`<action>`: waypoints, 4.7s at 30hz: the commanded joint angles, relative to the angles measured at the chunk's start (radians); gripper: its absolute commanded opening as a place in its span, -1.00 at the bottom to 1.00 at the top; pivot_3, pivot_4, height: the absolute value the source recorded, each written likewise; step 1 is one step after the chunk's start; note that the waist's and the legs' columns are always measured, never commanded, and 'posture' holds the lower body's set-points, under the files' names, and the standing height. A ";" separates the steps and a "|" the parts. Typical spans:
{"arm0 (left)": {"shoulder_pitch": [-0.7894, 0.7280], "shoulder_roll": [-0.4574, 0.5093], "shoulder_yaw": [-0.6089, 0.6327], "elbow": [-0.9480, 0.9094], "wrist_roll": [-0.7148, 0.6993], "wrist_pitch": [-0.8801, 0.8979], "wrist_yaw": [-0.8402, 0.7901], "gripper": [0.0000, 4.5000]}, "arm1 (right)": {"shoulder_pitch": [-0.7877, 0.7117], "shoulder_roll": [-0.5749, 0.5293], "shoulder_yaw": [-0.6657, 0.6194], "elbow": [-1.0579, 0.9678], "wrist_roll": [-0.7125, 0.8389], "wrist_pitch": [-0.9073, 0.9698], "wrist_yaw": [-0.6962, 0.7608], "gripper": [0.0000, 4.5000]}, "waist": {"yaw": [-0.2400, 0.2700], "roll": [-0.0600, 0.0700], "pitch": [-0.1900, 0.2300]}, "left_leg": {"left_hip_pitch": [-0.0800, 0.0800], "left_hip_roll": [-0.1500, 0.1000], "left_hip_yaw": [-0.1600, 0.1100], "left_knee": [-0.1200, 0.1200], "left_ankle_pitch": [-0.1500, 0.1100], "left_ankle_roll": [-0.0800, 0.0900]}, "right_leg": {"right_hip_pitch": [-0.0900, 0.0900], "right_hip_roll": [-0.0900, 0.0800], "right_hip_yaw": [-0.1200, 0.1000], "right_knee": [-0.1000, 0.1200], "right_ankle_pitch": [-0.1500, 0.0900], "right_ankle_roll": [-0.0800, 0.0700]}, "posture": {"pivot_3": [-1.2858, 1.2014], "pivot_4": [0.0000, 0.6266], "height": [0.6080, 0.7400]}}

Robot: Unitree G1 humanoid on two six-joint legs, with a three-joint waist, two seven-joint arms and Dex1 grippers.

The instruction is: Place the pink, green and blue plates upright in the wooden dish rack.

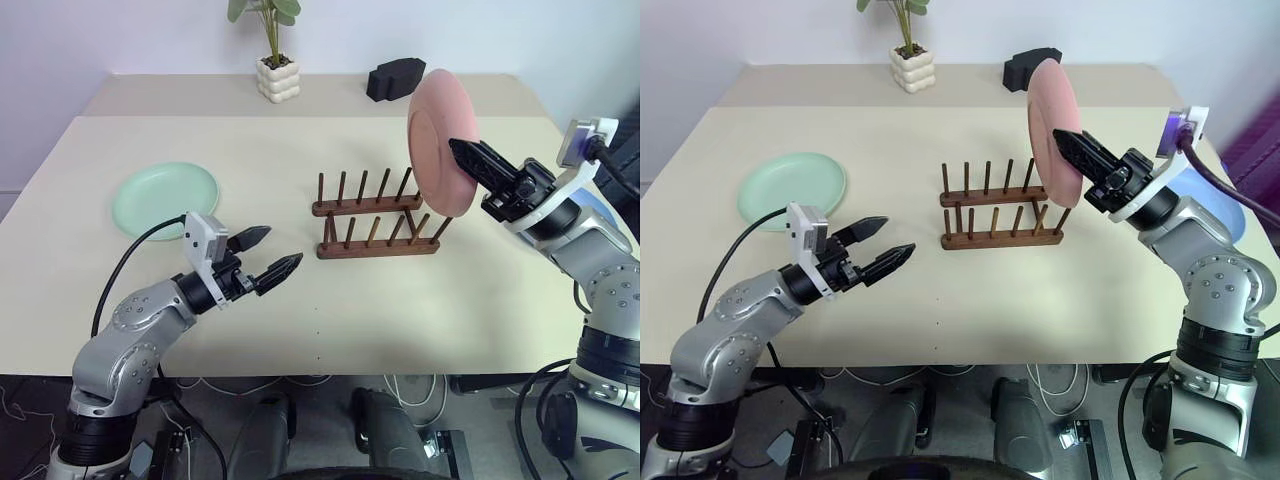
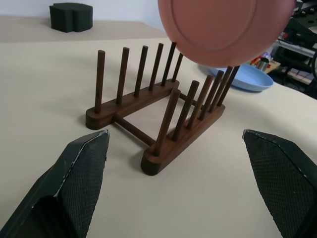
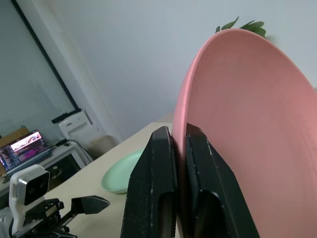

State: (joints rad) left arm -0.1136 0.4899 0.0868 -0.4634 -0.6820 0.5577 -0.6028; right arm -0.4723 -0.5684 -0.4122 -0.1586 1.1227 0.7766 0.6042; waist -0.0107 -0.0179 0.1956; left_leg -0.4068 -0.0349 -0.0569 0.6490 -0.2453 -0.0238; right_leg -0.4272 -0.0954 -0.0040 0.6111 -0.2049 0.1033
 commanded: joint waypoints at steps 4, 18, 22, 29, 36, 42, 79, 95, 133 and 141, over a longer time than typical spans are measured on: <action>0.004 -0.008 -0.010 -0.034 0.005 -0.012 -0.001 0.97 | 0.013 0.024 -0.073 0.025 0.075 -0.001 -0.053 -1.00 | 0.001 0.000 0.000 | 0.000 0.000 0.000 0.000 0.000 0.000 | 0.000 0.000 0.000 0.000 0.000 0.000 | 0.03 -0.52 0.94; 0.015 -0.005 -0.030 -0.037 0.043 -0.036 -0.033 0.99 | 0.038 0.067 -0.091 0.059 0.166 0.024 -0.147 -0.84 | 0.000 0.000 0.000 | 0.000 0.000 0.000 0.000 0.000 0.000 | 0.000 0.000 0.000 0.000 0.000 0.000 | 0.03 -0.52 0.94; 0.017 -0.007 -0.031 -0.035 0.047 -0.039 -0.034 1.00 | 0.040 0.069 -0.091 0.062 0.157 0.017 -0.154 -0.09 | 0.000 0.000 0.000 | 0.000 0.000 0.000 0.000 0.000 0.000 | 0.000 0.000 0.000 0.000 0.000 0.000 | 0.03 -0.52 0.94; 0.018 -0.010 -0.033 -0.031 0.053 -0.042 -0.034 1.00 | 0.012 0.070 -0.104 0.083 0.118 -0.040 -0.182 0.56 | 0.000 0.000 0.000 | 0.000 0.000 0.000 0.000 0.000 0.000 | 0.000 0.000 0.000 0.000 0.000 0.000 | 0.03 -0.52 0.94; 0.015 -0.013 -0.034 -0.022 0.060 -0.043 -0.040 1.00 | -0.102 -0.012 -0.186 0.187 0.006 -0.192 -0.207 0.56 | 0.002 0.001 0.000 | 0.000 0.000 0.001 0.000 0.000 0.000 | 0.000 0.000 0.000 0.000 0.000 0.000 | 0.03 -0.52 0.94; -0.010 -0.038 0.009 0.018 0.081 -0.086 -0.004 1.00 | -0.126 -0.107 -0.202 0.262 -0.105 -0.264 -0.177 0.56 | 0.001 0.001 0.000 | 0.000 0.000 0.001 0.000 0.000 0.000 | 0.000 0.000 0.000 0.000 0.000 0.000 | 0.03 -0.52 0.94; -0.524 -0.019 0.508 0.887 0.188 0.098 0.617 -0.24 | -0.038 -0.008 0.510 -0.287 -0.549 -0.315 0.194 0.58 | 0.019 -0.002 0.000 | 0.000 -0.002 -0.002 0.002 0.000 0.000 | 0.000 -0.001 -0.001 0.002 0.002 0.005 | 0.03 -0.52 0.94; -0.541 -0.092 0.447 0.451 0.124 -0.036 0.534 -0.97 | -0.110 0.011 0.602 -0.176 -0.846 -0.473 0.141 0.58 | 0.017 -0.002 0.000 | 0.000 -0.002 -0.001 0.001 0.000 0.000 | -0.001 -0.001 -0.001 0.002 0.002 0.005 | 0.03 -0.52 0.94; -0.692 -0.201 0.213 0.121 0.089 0.154 0.496 -0.33 | -0.288 0.128 0.768 0.179 -1.564 -1.026 -0.123 -1.00 | -0.003 -0.002 0.000 | 0.000 -0.003 -0.002 0.000 0.001 -0.002 | -0.001 0.000 -0.001 0.002 0.002 0.005 | 0.03 -0.52 0.94; -0.694 -0.138 0.311 0.159 0.088 0.059 0.498 0.98 | -0.286 0.140 0.744 0.166 -1.531 -1.031 -0.123 -1.00 | -0.005 -0.002 0.000 | 0.000 -0.003 -0.002 0.000 0.001 -0.002 | -0.001 0.000 -0.001 0.002 0.002 0.005 | 0.03 -0.52 0.94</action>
State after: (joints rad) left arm -0.7881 0.3284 0.3542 -0.2973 -0.6006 0.6571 -0.1093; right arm -0.7416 -0.4399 0.3757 0.0361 -0.4393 -0.2410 0.4932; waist -0.0157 -0.0202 0.1957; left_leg -0.4067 -0.0376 -0.0588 0.6488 -0.2440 -0.0258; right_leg -0.4285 -0.0957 -0.0045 0.6132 -0.2032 0.1081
